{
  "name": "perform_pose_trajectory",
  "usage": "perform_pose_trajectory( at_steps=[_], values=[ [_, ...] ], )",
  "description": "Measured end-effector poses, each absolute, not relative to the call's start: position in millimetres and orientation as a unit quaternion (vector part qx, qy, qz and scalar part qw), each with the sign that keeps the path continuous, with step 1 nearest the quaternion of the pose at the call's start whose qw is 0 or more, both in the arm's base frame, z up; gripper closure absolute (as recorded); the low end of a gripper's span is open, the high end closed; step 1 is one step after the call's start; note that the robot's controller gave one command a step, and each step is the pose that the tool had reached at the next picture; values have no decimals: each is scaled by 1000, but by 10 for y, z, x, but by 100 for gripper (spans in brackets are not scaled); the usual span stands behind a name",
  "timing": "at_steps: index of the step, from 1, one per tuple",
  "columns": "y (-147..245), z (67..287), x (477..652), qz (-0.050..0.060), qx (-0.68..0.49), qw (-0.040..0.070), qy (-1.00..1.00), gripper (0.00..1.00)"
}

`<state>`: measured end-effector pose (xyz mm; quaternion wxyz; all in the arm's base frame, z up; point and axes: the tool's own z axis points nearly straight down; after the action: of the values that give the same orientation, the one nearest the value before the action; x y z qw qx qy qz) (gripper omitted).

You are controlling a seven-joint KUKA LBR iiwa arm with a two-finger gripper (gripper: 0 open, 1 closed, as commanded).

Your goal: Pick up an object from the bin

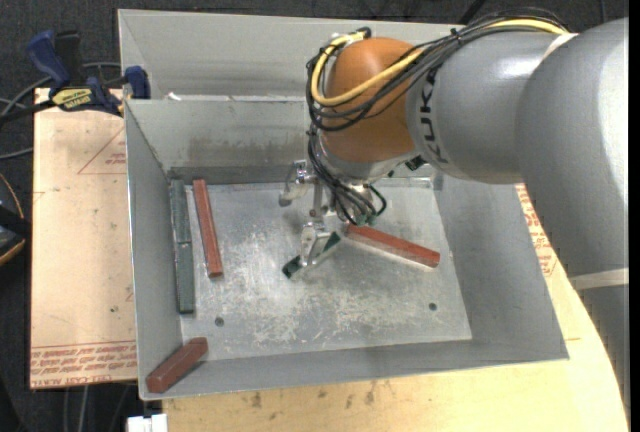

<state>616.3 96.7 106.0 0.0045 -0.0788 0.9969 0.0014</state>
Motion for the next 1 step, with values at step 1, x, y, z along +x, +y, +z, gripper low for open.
perform_pose_trajectory(
  at_steps=[1],
  values=[
    [755, 950, 5998, 1, -146, -1, 989, 0]
  ],
)
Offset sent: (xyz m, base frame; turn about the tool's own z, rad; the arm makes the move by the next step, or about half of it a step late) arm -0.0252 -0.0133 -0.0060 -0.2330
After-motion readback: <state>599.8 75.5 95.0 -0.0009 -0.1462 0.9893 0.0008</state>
